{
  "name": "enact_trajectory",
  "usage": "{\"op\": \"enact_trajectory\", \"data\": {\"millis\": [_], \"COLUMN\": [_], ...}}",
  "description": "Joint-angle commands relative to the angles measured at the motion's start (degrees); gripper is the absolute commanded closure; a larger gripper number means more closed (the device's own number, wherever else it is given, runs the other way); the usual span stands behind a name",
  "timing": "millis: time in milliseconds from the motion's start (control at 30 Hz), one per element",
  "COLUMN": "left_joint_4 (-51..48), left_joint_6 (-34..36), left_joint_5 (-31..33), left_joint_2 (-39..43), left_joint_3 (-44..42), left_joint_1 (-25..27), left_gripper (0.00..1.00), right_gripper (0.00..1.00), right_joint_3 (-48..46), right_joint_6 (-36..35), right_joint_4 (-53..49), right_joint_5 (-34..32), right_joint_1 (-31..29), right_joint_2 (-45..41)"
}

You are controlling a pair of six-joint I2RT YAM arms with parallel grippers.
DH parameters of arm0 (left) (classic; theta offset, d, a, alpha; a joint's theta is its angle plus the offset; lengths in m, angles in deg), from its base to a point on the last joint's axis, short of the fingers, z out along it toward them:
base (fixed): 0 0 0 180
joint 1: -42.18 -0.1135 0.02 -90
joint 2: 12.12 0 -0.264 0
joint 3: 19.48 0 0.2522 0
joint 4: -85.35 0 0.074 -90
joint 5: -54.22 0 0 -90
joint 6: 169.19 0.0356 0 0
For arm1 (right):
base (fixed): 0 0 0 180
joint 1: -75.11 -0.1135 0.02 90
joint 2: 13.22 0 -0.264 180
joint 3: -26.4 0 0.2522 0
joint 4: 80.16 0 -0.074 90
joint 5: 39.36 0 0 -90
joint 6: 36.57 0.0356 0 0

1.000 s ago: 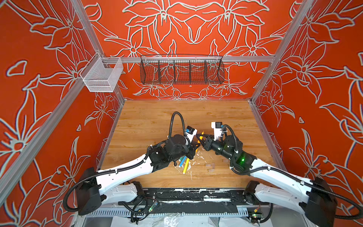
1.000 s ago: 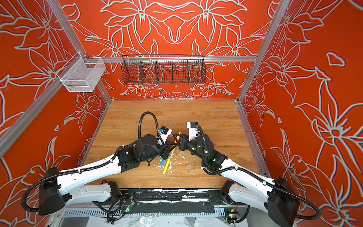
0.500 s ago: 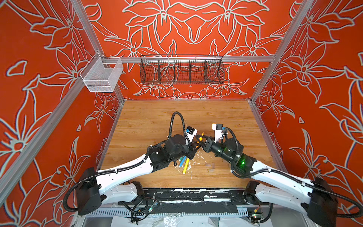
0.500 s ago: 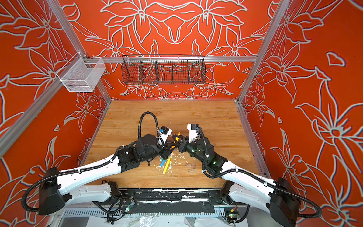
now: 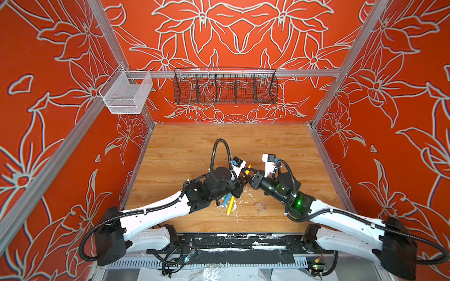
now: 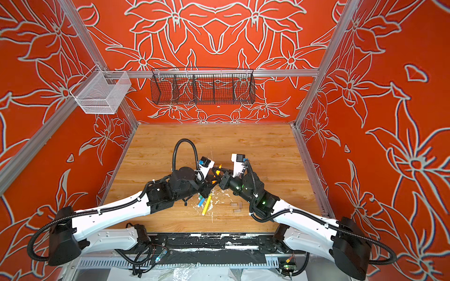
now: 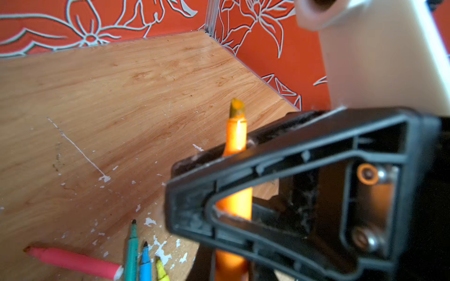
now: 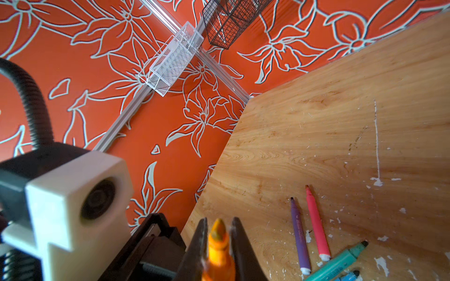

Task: Insert the pens into the pen caps

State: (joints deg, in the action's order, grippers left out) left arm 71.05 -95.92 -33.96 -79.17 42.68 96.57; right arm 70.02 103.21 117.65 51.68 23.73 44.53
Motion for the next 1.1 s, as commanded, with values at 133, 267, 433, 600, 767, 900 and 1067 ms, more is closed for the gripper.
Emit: {"op": "enact_trajectory", "data": {"millis": [133,267,433,600,767,900,1067], "left_joint_4": [1.93,3.27,2.62,3.16,7.04,7.12,6.03], "left_joint_6": [-1.35,-4.01,-8.64,-10.98,-8.29,-7.44,-7.04], "left_joint_5": [3.36,5.24,6.87,11.95,13.87,13.86,11.76], "left_joint_2": [2.40,4.84,5.42,5.43,5.04,5.28,4.74], "left_joint_3": [-0.87,-3.25,-4.87,-7.04,-9.44,-9.75,-8.54], "left_joint_1": [-0.15,-1.60,-5.43,-7.28,-7.37,-7.37,-7.36], "left_gripper": [1.00,1.00,1.00,1.00,1.00,1.00,1.00], "right_gripper": [0.67,0.61,0.56,0.56,0.57,0.57,0.54], "right_joint_3": [-0.78,2.58,4.00,2.41,4.05,3.19,2.05], "right_joint_6": [-1.02,-3.35,-3.29,-0.75,2.87,6.21,9.22], "right_joint_4": [-3.12,-23.39,-44.62,-53.79,-60.84,-61.25,-61.54], "right_joint_5": [-4.21,-9.31,-12.86,-16.00,-19.97,-22.75,-23.51], "right_joint_1": [-0.81,-0.85,-2.29,-6.92,-11.67,-15.33,-17.54], "right_joint_2": [-3.31,-8.98,-16.48,-16.99,-6.23,-0.31,3.24]}}
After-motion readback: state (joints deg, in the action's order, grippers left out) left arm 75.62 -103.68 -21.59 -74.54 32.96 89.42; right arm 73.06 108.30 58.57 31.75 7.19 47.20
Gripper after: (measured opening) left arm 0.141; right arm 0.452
